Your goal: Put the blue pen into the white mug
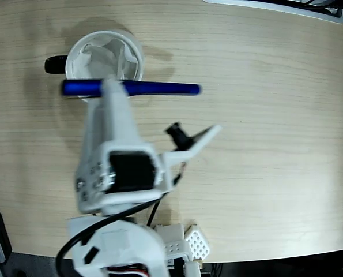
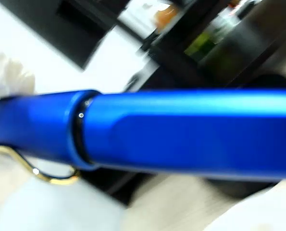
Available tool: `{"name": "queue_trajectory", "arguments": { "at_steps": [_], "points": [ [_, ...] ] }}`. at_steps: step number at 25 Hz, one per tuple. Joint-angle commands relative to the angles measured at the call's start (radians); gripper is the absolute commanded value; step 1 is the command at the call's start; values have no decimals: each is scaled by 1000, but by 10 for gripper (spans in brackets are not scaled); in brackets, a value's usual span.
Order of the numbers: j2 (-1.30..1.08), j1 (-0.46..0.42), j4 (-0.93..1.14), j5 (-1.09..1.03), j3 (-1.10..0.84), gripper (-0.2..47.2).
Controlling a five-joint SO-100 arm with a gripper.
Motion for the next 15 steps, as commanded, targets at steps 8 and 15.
{"name": "queue_trajectory", "arguments": {
  "at_steps": [8, 15],
  "points": [
    [232, -150, -321, 259, 221, -1],
    [242, -149, -634, 344, 460, -1]
  ]
}}
